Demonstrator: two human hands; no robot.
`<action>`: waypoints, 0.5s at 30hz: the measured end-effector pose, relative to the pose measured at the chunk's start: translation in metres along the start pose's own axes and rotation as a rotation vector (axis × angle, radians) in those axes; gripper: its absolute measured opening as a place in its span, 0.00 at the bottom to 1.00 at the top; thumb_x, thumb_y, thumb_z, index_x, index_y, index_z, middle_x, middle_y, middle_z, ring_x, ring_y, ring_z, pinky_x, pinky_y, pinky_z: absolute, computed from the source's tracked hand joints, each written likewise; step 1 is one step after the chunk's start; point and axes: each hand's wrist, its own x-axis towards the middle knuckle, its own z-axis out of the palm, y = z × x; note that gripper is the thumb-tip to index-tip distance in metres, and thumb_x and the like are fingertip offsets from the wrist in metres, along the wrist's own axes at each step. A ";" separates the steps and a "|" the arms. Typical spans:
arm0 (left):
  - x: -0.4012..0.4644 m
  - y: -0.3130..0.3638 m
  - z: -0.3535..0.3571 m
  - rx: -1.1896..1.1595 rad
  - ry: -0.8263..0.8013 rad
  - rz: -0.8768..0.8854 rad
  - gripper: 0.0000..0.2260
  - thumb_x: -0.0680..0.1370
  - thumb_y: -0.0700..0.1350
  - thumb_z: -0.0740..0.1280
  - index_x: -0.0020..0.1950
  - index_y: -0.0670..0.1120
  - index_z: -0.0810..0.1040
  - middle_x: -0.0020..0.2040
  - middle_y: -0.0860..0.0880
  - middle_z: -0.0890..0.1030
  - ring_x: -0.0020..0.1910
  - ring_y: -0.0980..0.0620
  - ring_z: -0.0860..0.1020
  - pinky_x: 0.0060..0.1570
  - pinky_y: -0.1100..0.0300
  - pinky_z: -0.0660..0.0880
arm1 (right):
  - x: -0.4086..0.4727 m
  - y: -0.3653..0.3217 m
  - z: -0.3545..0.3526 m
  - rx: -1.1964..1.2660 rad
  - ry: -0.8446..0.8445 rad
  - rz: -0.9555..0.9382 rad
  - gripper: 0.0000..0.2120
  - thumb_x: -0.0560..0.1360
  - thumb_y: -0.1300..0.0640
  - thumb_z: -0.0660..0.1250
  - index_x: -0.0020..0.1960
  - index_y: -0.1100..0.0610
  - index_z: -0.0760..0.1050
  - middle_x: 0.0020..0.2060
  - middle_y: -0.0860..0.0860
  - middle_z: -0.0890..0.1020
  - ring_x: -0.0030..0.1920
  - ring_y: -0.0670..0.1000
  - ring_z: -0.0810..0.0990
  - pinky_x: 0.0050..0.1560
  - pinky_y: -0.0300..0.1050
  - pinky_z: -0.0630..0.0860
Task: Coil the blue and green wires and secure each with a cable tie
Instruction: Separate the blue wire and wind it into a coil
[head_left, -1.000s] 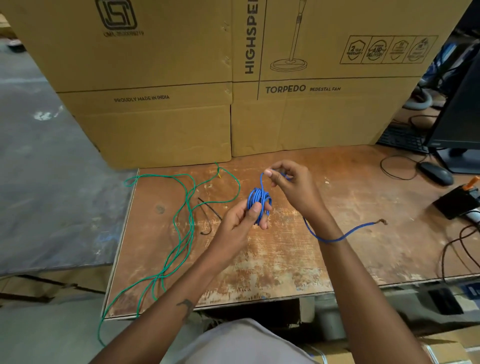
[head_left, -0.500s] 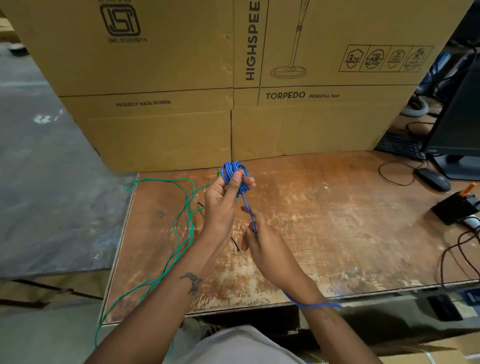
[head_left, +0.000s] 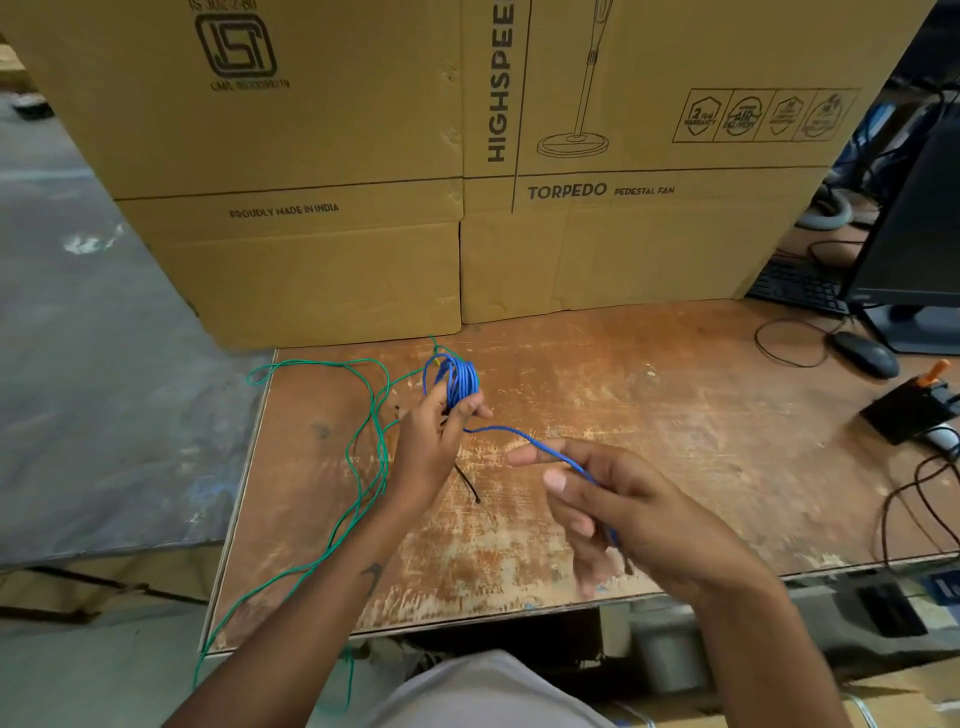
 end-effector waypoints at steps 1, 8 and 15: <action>-0.003 -0.003 -0.003 0.039 -0.053 0.013 0.09 0.85 0.46 0.66 0.46 0.50 0.81 0.41 0.61 0.85 0.41 0.59 0.82 0.43 0.55 0.75 | 0.001 -0.003 -0.004 -0.194 0.062 -0.045 0.13 0.86 0.51 0.62 0.66 0.50 0.82 0.33 0.48 0.69 0.27 0.45 0.67 0.29 0.42 0.73; -0.033 0.003 0.002 -0.136 -0.409 -0.024 0.10 0.87 0.49 0.60 0.55 0.46 0.79 0.40 0.53 0.81 0.44 0.50 0.79 0.51 0.55 0.74 | 0.049 -0.027 -0.029 -0.814 0.493 -0.315 0.15 0.90 0.45 0.55 0.52 0.47 0.77 0.35 0.49 0.75 0.34 0.48 0.72 0.37 0.44 0.67; -0.046 0.039 0.013 -0.469 -0.358 -0.134 0.20 0.88 0.51 0.51 0.53 0.43 0.78 0.35 0.52 0.76 0.40 0.48 0.76 0.49 0.59 0.76 | 0.118 0.001 -0.066 -0.766 0.719 -0.379 0.15 0.89 0.46 0.57 0.49 0.49 0.77 0.35 0.58 0.77 0.34 0.56 0.73 0.37 0.55 0.72</action>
